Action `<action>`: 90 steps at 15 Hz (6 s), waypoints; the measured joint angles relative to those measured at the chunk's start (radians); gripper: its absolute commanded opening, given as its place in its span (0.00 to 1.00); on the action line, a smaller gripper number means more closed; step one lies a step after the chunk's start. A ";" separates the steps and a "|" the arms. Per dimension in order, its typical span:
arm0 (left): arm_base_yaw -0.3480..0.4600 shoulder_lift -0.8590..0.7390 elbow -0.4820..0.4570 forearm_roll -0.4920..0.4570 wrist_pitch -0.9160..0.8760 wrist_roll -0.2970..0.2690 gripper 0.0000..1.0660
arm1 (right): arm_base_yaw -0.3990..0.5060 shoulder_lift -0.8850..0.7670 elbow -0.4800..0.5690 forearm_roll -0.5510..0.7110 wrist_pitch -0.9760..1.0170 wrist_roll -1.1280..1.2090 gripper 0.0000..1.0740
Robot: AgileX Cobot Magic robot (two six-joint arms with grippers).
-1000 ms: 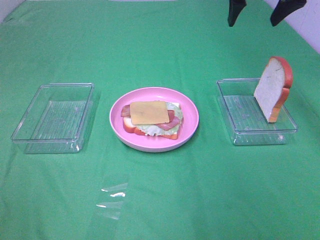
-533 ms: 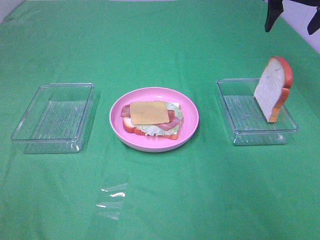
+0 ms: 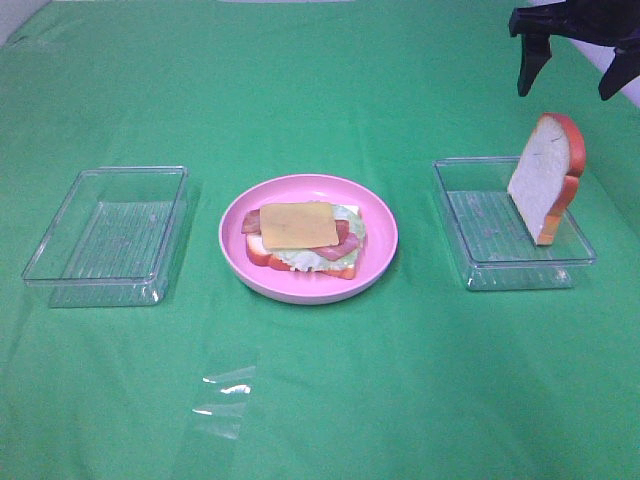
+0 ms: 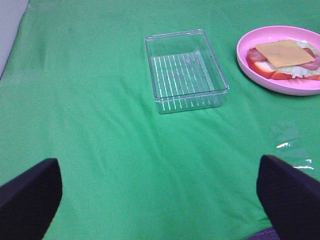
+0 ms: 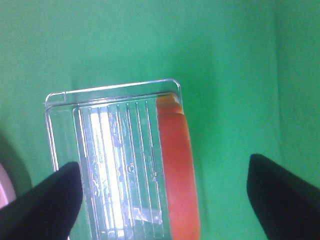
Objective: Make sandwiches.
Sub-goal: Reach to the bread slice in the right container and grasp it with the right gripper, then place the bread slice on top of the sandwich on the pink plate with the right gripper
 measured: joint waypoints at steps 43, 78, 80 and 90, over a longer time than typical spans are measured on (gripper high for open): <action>0.000 -0.001 0.000 0.000 0.000 0.000 0.92 | 0.000 -0.139 0.128 0.314 0.008 -0.067 0.00; 0.000 -0.001 0.000 0.000 0.000 0.001 0.92 | 0.233 0.083 0.619 1.331 -0.382 -0.593 0.11; 0.000 -0.001 0.000 0.000 0.000 0.001 0.92 | 0.233 0.083 0.619 1.321 -0.383 -0.591 0.39; 0.000 -0.001 0.000 0.000 0.000 0.001 0.92 | 0.233 -0.017 0.500 0.710 -0.313 -0.312 0.83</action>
